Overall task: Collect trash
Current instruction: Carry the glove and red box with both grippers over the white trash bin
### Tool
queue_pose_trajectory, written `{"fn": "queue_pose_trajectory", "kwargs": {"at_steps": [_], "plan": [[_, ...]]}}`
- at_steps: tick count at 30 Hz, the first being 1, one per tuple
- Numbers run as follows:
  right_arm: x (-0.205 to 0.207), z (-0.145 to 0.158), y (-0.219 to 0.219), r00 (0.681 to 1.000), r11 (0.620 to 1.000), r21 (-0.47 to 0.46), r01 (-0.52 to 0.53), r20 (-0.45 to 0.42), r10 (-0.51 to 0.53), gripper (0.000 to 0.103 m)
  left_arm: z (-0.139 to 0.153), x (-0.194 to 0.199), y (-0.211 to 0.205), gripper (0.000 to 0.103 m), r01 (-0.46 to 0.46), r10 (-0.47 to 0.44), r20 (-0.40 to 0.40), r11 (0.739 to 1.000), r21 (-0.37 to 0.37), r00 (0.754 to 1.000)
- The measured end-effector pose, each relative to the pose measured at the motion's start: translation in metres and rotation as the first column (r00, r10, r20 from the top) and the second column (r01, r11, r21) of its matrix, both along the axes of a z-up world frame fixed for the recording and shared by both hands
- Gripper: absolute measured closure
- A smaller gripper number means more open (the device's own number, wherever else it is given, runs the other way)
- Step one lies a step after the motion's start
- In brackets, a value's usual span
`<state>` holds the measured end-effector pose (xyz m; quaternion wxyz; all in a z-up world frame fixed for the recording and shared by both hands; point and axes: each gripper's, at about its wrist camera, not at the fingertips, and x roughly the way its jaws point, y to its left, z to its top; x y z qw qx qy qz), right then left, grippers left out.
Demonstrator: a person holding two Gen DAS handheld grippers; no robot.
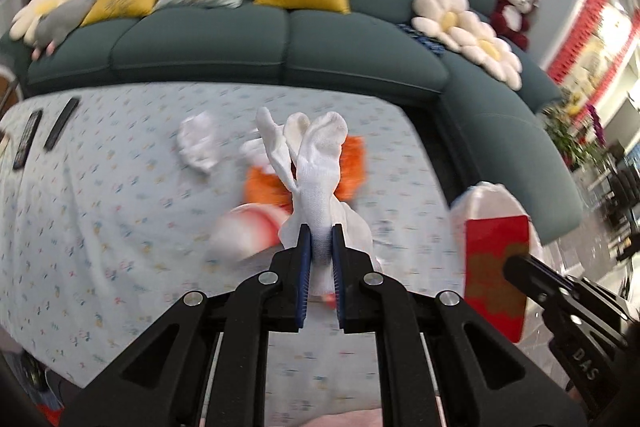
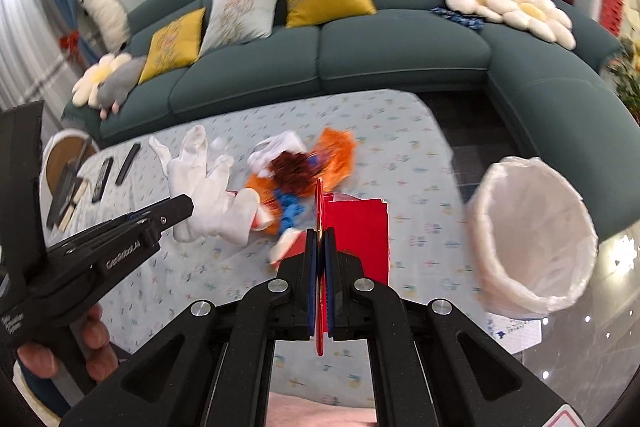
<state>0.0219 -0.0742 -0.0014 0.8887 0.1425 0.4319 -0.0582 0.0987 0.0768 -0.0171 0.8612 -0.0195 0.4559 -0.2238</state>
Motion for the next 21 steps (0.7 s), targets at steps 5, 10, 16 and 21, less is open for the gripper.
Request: {"fn": "queue_pose_trajectory", "kwargs": {"at_steps": [5,10,16,21], "plan": [[-0.02,0.005,-0.038,0.998,0.998,-0.003,0.058,0.016,-0.058,0.1,0.016,-0.021,-0.047,0.093,0.085,-0.085,0.024,0.996,0.001,0.996],[-0.035,0.002,-0.075,0.993,0.993,0.001,0.12,0.019,-0.12,0.1,0.023,-0.036,-0.094,0.093,0.166,-0.166,0.037,0.986,0.008,0.985],[-0.049,-0.011,-0.124,0.979,0.979,0.008,0.204,0.007,-0.204,0.1,0.018,-0.043,-0.139,0.093,0.242,-0.242,0.025,0.97,0.007,0.97],[-0.059,-0.025,-0.16,0.964,0.964,0.005,0.264,-0.013,-0.264,0.1,0.009,-0.049,-0.174,0.093,0.295,-0.295,0.008,0.956,-0.003,0.956]]}}
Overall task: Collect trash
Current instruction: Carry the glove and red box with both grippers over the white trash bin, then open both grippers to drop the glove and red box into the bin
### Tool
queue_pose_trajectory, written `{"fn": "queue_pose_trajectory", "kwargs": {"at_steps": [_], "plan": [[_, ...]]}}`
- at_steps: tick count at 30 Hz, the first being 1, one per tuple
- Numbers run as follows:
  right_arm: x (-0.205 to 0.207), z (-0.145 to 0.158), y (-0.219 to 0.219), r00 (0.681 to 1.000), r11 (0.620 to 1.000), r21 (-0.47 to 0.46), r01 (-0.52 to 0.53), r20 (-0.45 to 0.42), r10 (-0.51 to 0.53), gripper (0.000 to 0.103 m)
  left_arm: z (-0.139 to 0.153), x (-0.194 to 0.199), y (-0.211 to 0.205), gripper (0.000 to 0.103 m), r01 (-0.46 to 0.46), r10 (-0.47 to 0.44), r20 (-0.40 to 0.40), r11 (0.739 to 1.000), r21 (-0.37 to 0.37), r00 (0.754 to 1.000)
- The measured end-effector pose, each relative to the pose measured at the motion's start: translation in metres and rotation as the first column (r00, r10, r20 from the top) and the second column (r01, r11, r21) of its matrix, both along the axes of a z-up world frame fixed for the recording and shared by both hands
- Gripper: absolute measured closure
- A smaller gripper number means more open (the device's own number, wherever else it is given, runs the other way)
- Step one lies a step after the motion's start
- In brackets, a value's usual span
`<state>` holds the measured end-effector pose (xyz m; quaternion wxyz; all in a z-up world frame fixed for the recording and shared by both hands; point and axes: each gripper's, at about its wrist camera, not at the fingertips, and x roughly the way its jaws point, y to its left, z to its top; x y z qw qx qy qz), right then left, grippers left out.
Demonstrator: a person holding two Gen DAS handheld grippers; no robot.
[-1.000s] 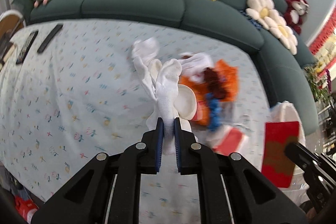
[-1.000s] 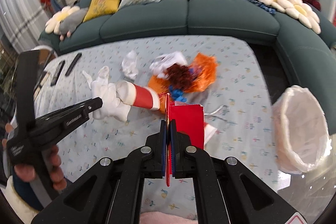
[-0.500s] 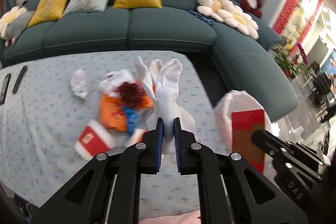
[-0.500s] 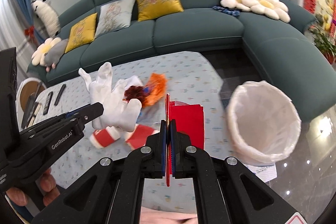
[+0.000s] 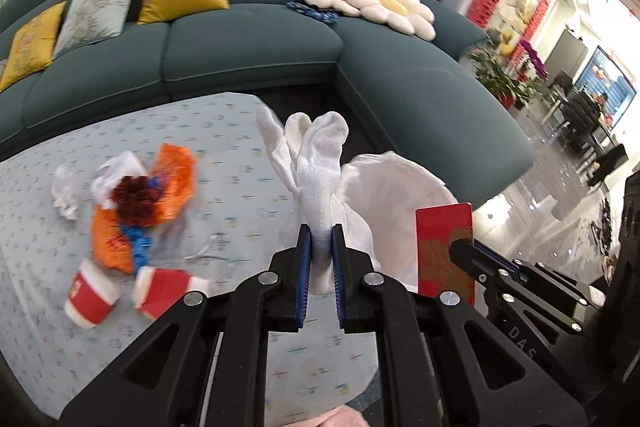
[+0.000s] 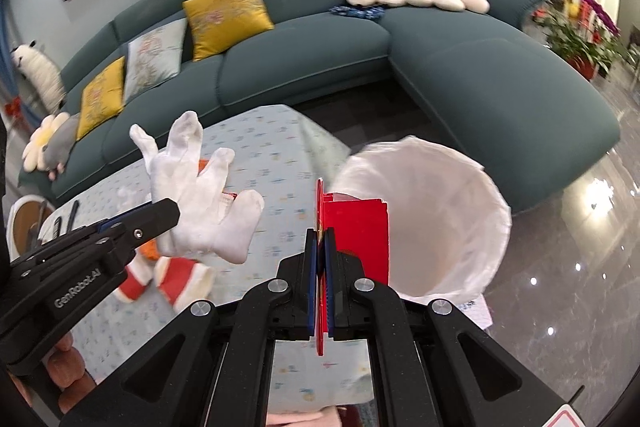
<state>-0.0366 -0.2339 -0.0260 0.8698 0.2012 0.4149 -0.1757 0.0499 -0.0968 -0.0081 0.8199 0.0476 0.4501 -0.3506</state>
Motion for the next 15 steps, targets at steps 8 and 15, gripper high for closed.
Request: {"fn": "queue_pose_trajectory", "kwargs": {"at_steps": [8,15], "plan": [[-0.007,-0.02,-0.044,0.998,0.998,0.001,0.061,-0.024,-0.061,0.099,-0.008,-0.006,-0.05,0.092,0.074,-0.075,-0.026,0.997,-0.028,0.997],[0.002,-0.03,-0.074,0.993,0.993,-0.016,0.113,-0.031,-0.114,0.082,-0.015,-0.001,-0.085,0.069,0.082,-0.084,-0.049,0.996,-0.036,0.995]]}}
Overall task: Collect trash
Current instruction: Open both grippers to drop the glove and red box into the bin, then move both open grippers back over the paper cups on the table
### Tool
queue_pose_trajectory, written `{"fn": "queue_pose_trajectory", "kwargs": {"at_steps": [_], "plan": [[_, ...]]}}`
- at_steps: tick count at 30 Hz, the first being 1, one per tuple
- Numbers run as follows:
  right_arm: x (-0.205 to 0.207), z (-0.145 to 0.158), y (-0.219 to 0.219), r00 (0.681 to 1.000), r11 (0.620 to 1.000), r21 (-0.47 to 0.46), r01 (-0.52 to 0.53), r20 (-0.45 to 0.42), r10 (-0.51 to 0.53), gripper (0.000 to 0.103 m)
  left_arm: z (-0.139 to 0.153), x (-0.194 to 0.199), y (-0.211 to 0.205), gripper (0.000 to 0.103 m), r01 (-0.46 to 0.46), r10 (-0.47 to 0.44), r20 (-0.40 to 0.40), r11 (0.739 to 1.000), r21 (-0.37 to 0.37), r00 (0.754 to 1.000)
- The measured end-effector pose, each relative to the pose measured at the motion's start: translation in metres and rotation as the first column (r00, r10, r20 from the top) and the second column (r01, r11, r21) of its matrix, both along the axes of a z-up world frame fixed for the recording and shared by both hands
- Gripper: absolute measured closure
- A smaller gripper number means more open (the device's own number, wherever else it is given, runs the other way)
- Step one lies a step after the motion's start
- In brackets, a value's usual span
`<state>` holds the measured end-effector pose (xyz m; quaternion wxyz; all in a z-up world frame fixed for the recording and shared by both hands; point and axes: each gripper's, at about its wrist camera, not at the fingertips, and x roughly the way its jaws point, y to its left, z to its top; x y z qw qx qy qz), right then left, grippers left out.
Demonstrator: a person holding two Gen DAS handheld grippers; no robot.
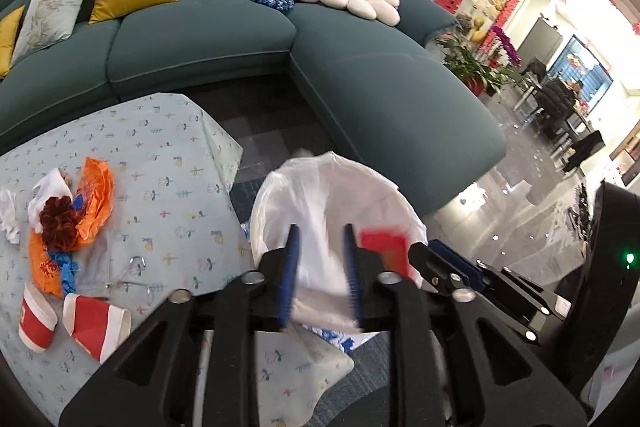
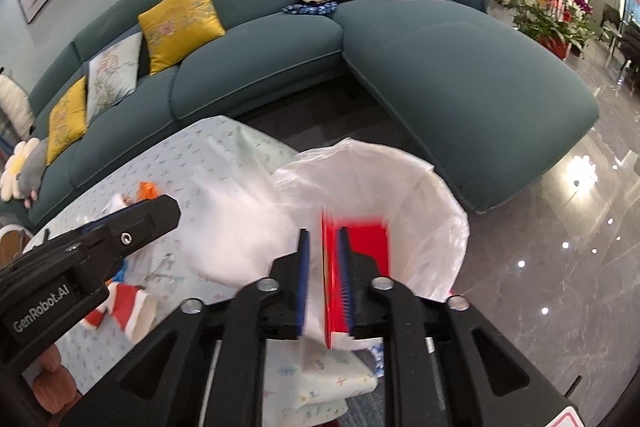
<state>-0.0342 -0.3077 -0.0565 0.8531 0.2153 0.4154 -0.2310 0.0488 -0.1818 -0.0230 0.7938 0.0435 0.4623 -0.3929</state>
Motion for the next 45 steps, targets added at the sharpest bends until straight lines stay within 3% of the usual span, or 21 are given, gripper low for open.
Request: {"fn": "queue_pose_trajectory", "kwargs": {"at_steps": [2,4,6,11,21,24,27,35,45], "plan": [[0.0,0.001,-0.004,1.0,0.999,-0.029,0.015,-0.006,-0.015,0.072,0.0,0.002,-0.002,0.061,-0.021,0.021,0.002,1.0,-0.001,1.0],[-0.002,0.004,-0.007,1.0,0.999,-0.043,0.024,-0.001,-0.024,0.066,0.002,0.002,0.001,0.061,-0.034,0.034,0.009,0.999,-0.005,0.999],[-0.004,0.007,-0.008,1.0,0.998,-0.052,0.024,0.001,-0.024,0.065,0.002,0.003,0.005,0.055,-0.046,0.046,0.019,0.999,0.001,0.999],[-0.01,0.01,0.004,1.0,0.999,-0.053,0.011,0.008,-0.011,0.06,0.001,0.006,0.032,0.054,-0.109,0.108,0.035,0.994,0.023,0.994],[-0.002,0.009,0.064,0.996,0.996,-0.021,-0.09,0.005,0.09,0.052,-0.012,0.023,0.109,0.048,-0.254,0.253,0.03,0.965,0.065,0.967],[0.005,0.009,0.087,0.992,0.992,-0.017,-0.127,0.003,0.127,0.049,-0.017,0.028,0.136,0.039,-0.304,0.302,0.044,0.949,0.084,0.952],[0.012,0.008,0.11,0.985,0.985,-0.012,-0.172,-0.005,0.172,0.049,-0.02,0.033,0.162,0.038,-0.341,0.337,0.057,0.935,0.097,0.94],[0.032,-0.001,0.165,0.962,0.962,0.021,-0.274,0.0,0.274,0.043,-0.037,0.048,0.237,0.022,-0.454,0.454,0.034,0.881,0.135,0.89],[0.063,-0.035,0.224,0.923,0.921,0.1,-0.376,-0.046,0.382,0.043,-0.073,0.065,0.305,0.017,-0.555,0.571,-0.024,0.806,0.205,0.821]]}}
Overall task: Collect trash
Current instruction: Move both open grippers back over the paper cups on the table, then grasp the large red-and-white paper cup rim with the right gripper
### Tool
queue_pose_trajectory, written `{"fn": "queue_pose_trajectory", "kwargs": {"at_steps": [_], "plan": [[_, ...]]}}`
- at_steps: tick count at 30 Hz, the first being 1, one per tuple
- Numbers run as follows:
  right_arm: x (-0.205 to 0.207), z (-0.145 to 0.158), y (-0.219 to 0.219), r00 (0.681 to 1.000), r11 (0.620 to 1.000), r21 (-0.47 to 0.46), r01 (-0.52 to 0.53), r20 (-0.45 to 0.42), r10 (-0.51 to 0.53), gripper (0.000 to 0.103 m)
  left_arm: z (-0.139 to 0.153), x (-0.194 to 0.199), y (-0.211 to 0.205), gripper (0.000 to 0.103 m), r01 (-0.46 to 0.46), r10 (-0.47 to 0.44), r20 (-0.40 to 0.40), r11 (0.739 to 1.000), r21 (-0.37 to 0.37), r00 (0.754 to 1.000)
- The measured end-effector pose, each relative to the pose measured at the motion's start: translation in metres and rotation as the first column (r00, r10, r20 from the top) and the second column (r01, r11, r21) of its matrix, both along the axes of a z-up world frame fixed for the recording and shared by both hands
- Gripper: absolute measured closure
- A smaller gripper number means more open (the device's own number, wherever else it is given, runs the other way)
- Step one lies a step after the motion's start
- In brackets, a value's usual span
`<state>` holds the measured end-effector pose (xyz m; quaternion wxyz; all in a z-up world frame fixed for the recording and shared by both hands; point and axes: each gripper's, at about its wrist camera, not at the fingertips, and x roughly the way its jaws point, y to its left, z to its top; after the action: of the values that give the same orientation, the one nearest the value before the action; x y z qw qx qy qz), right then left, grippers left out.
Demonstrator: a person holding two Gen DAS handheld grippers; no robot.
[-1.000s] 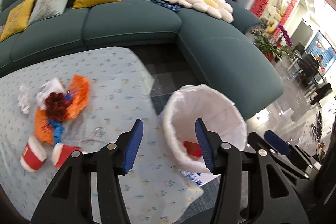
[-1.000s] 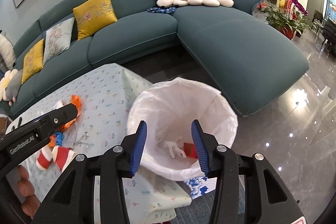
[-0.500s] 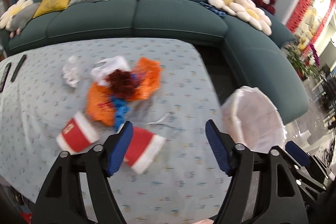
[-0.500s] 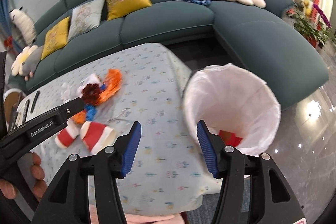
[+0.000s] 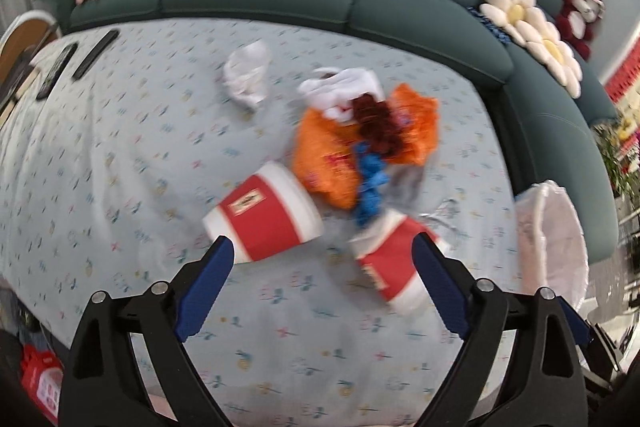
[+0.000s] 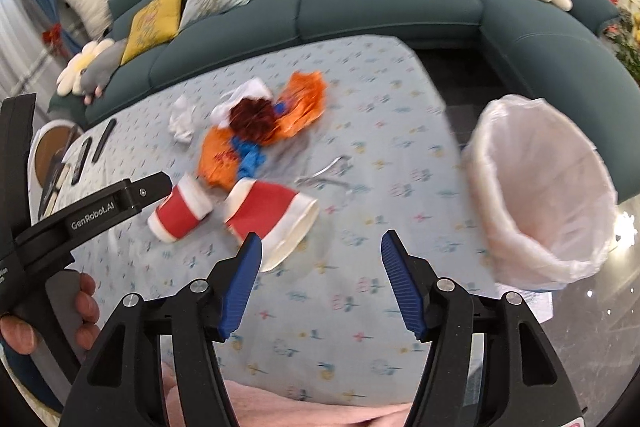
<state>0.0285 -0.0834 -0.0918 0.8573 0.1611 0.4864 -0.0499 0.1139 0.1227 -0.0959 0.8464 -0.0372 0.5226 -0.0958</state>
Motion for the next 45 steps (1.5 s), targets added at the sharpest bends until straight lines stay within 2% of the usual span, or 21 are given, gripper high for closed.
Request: {"fn": "queue_pose_trajectory", "kwargs": {"at_steps": [3,14,23,35,40,45], "plan": [[0.009,-0.009,0.012,1.0,1.0,0.009,-0.022,-0.02,0.022,0.043,-0.009,0.005,0.012,0.017,-0.019,0.019,-0.025,1.0,0.003,1.0],[0.036,-0.041,0.037,0.989,0.993,0.067,-0.102,-0.104,0.109,0.043,-0.039,0.029,0.039,0.017,-0.093,0.083,-0.145,0.993,-0.066,0.986],[0.059,-0.069,0.045,0.973,0.981,0.131,-0.14,-0.166,0.161,0.043,-0.056,0.042,0.045,0.017,-0.119,0.101,-0.186,0.989,-0.086,0.977],[0.078,-0.086,0.062,0.965,0.975,0.156,-0.16,-0.182,0.188,0.042,-0.081,0.068,0.036,0.017,-0.165,0.159,-0.262,0.986,0.001,0.952],[0.08,-0.082,0.066,0.971,0.975,0.159,-0.158,-0.154,0.183,0.044,-0.089,0.069,0.039,0.015,-0.194,0.184,-0.287,0.981,-0.006,0.94],[0.081,-0.076,0.071,0.972,0.973,0.158,-0.169,-0.135,0.191,0.046,-0.083,0.07,0.038,0.017,-0.193,0.183,-0.268,0.981,-0.009,0.946]]}}
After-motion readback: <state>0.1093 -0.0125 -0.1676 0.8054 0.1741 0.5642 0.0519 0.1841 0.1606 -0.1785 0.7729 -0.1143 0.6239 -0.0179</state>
